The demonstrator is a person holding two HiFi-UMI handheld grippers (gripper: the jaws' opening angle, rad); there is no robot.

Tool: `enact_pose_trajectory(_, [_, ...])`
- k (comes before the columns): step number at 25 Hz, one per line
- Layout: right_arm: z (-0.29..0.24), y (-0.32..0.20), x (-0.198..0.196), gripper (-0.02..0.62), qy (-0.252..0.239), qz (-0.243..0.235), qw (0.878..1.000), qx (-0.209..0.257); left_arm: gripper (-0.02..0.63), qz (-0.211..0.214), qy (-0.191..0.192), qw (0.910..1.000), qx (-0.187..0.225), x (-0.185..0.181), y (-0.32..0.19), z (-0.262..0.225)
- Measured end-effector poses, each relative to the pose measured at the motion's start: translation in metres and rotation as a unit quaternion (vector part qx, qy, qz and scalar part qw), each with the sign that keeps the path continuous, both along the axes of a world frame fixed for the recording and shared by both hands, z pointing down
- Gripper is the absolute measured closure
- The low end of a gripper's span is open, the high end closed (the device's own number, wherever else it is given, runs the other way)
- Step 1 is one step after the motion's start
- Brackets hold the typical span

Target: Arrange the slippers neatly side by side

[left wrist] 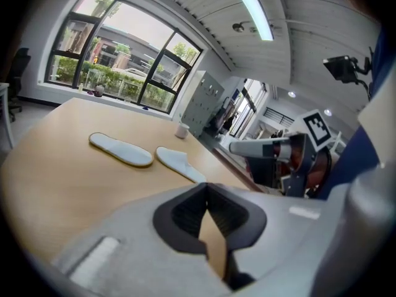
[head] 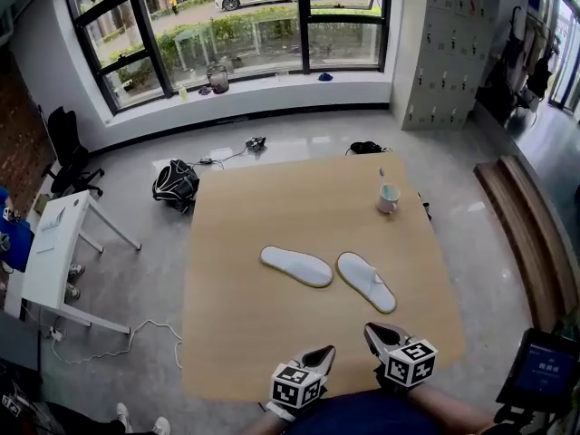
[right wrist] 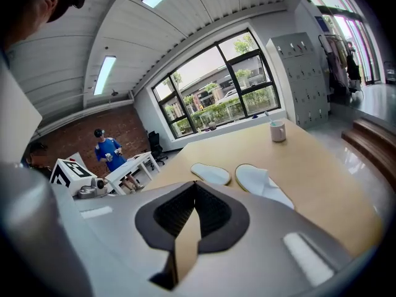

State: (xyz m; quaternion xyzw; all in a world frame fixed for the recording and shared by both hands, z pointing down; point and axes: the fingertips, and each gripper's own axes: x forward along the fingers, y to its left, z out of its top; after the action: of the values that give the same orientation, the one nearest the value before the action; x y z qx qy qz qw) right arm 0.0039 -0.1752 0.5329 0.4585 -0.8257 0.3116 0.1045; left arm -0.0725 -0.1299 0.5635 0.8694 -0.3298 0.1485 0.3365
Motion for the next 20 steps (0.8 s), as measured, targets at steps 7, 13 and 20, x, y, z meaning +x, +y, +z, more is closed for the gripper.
enact_pose_trajectory(7, [0.015,-0.017,0.029,0.584,0.016,0.014,1.0,0.006,0.601,0.021,-0.042,0.9987,0.017,0.012,-0.02,0.022])
enact_pose_trajectory(13, [0.029,-0.041,0.036,0.583,0.018,-0.017,1.0,0.006,0.599,0.02,-0.099,0.9946,0.024,-0.014,-0.054,0.029])
enact_pose_trajectory(20, [0.049,-0.08,0.057,0.419,0.111,-0.101,0.988,0.049,0.447,0.081,-0.256,0.9524,0.145,-0.066,-0.14,0.042])
